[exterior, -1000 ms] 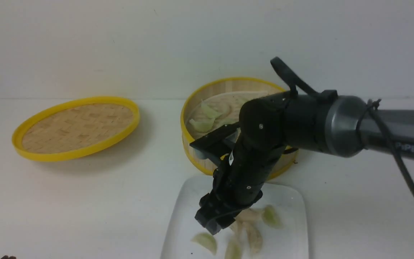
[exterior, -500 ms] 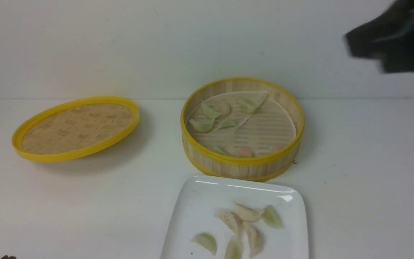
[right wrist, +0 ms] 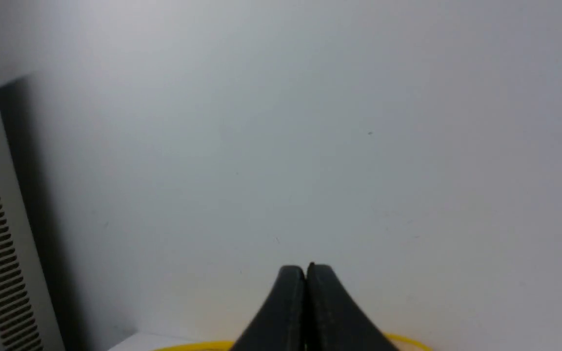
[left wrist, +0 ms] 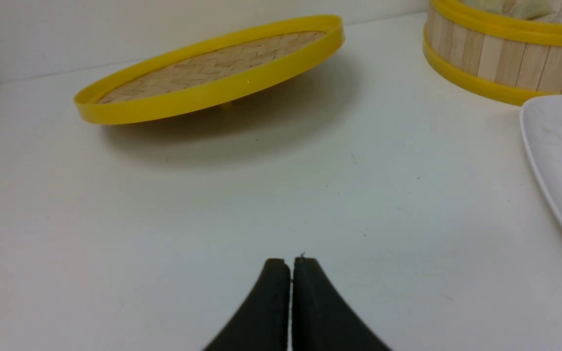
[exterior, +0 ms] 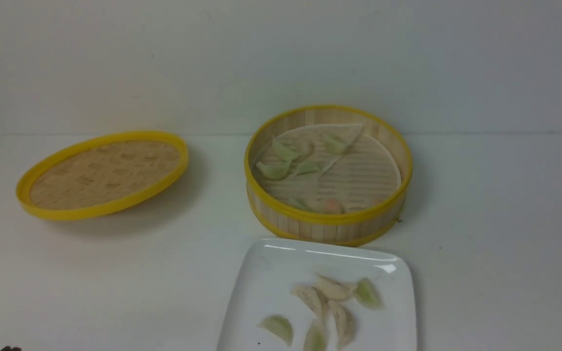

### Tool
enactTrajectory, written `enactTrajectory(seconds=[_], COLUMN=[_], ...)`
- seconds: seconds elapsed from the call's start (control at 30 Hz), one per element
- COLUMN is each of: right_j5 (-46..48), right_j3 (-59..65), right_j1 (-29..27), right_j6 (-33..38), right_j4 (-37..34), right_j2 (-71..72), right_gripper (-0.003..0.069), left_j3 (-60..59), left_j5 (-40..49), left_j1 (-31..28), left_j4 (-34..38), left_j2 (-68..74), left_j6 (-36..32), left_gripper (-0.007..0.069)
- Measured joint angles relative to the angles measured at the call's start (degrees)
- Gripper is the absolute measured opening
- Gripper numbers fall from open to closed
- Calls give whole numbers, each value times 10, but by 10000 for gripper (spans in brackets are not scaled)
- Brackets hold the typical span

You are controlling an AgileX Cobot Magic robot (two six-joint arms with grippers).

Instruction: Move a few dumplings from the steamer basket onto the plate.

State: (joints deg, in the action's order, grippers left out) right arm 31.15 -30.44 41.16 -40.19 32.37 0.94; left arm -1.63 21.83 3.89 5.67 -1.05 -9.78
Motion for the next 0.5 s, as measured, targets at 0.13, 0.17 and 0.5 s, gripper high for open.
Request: enactTrajectory(seconds=[0.13, 0.17, 0.5], right_j5=[5, 8, -9], right_j3=[21, 22, 23], right_j1=[-1, -1, 0], right_j6=[-33, -36, -41], right_j4=[-1, -2, 5], right_j2=[1, 1, 1], right_gripper=[-12, -12, -12], left_j3=[0, 0, 0], left_j5=[0, 0, 0], left_j1=[0, 0, 0], left_j4=[1, 1, 1], left_j2=[1, 1, 1], left_j6=[0, 0, 0], left_gripper=[-6, -6, -6])
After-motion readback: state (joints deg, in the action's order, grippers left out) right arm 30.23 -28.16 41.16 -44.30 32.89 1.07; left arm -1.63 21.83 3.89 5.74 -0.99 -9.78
